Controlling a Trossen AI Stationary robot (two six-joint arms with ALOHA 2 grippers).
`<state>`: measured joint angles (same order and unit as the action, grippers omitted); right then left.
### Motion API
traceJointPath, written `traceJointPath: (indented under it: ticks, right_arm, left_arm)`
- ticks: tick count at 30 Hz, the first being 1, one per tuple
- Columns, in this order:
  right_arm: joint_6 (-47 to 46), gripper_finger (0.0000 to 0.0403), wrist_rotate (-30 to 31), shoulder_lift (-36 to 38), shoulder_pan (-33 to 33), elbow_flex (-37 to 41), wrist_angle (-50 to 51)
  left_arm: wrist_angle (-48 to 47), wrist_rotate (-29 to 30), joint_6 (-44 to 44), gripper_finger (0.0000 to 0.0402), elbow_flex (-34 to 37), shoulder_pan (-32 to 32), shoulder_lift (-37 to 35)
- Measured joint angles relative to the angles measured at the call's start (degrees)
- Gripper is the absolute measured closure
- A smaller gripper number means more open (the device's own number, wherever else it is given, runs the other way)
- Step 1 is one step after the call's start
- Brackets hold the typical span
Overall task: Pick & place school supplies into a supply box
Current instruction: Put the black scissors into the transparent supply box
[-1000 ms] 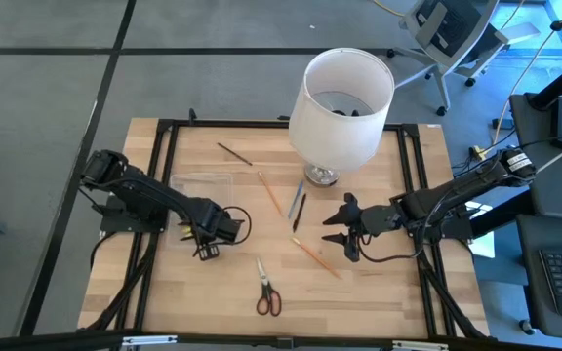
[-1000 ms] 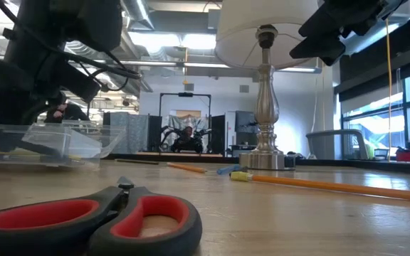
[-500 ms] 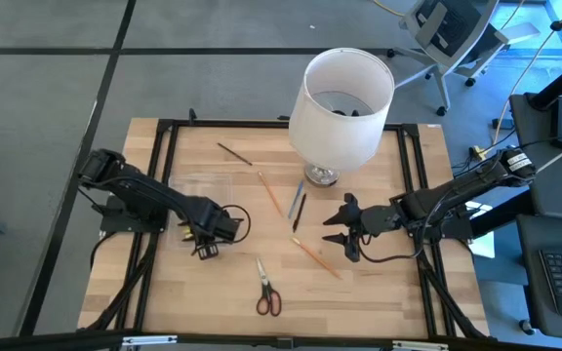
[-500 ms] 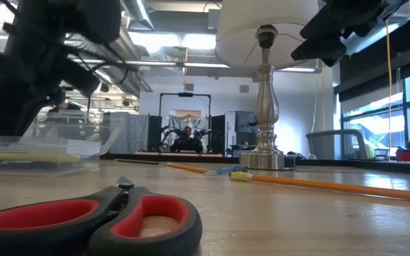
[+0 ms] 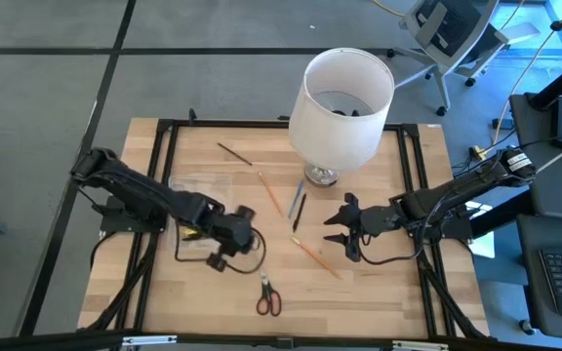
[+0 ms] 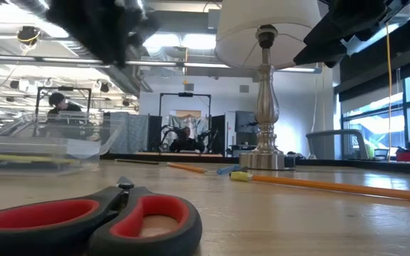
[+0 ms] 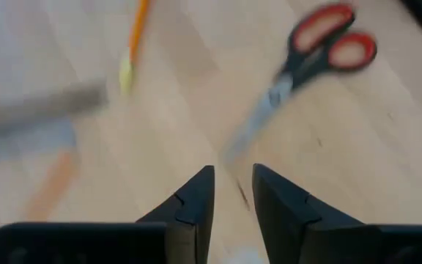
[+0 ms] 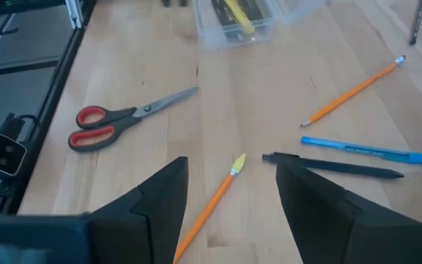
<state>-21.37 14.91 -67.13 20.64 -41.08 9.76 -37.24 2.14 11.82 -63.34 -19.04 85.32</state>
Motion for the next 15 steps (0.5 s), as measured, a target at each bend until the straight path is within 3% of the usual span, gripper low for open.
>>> traceJointPath:
  ticks: [6,10,15]
  right_arm:
    - [-3.24,0.0192,0.6,0.0,0.0,0.0,1.27]
    - [-4.03,0.0192,6.34,0.0,-0.02,0.28,1.55]
    - [-7.4,0.0192,14.67,0.0,-0.02,0.28,1.53]
  left_arm:
    - [4.74,2.68,13.18,0.031,-2.47,-0.15,5.09]
    - [4.96,-1.63,21.03,0.0303,-3.67,-1.24,9.05]
    - [6.24,-6.68,24.24,0.0296,-6.59,-3.35,13.95]
